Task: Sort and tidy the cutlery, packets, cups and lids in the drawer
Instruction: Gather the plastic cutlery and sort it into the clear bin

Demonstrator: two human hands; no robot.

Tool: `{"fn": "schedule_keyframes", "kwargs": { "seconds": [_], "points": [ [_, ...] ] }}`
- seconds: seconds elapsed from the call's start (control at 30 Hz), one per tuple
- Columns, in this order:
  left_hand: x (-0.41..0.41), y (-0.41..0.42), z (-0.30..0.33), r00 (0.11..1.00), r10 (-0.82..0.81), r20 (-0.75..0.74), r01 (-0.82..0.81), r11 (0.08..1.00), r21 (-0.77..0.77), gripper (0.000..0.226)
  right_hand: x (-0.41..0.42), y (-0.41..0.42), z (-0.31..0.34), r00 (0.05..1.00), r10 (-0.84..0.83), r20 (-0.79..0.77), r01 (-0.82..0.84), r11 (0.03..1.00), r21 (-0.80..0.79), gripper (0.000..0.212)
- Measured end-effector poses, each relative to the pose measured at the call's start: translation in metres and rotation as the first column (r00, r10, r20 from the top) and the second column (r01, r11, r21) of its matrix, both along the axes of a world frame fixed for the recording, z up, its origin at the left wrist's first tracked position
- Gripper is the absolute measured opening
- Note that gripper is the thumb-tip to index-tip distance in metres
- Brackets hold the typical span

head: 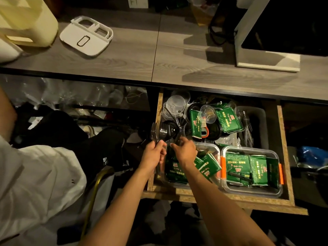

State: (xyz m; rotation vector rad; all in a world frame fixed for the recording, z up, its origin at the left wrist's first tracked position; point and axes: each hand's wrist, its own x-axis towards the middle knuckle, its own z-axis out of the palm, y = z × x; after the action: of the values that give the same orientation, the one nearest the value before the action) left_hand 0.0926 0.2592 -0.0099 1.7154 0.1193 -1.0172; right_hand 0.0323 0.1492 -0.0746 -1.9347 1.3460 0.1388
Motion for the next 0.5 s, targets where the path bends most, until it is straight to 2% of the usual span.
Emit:
{"fn": "schedule_keyframes", "kwargs": {
  "seconds": [0.2, 0.3, 0.43, 0.5],
  "points": [
    [0.011, 0.010, 0.001, 1.000, 0.003, -0.023, -0.004, 0.999, -0.044, 0.020, 0.010, 0.002, 0.009, 0.998, 0.036, -0.043, -0.038, 0.997, -0.065, 0.037],
    [0.011, 0.015, 0.003, 1.000, 0.001, -0.022, -0.003, 0.998, -0.058, 0.020, 0.007, 0.001, 0.012, 1.000, 0.011, -0.010, -0.011, 0.997, -0.073, 0.031],
    [0.008, 0.019, 0.012, 0.999, -0.012, -0.032, 0.009, 0.998, -0.070, 0.020, 0.001, -0.002, 0.027, 0.993, -0.002, 0.121, 0.003, 1.000, -0.013, 0.015],
    [0.007, 0.017, 0.017, 1.000, -0.014, -0.019, 0.013, 0.996, -0.086, 0.020, -0.006, -0.007, 0.043, 0.967, -0.054, 0.249, 0.052, 0.999, 0.011, 0.027]
  ]
}}
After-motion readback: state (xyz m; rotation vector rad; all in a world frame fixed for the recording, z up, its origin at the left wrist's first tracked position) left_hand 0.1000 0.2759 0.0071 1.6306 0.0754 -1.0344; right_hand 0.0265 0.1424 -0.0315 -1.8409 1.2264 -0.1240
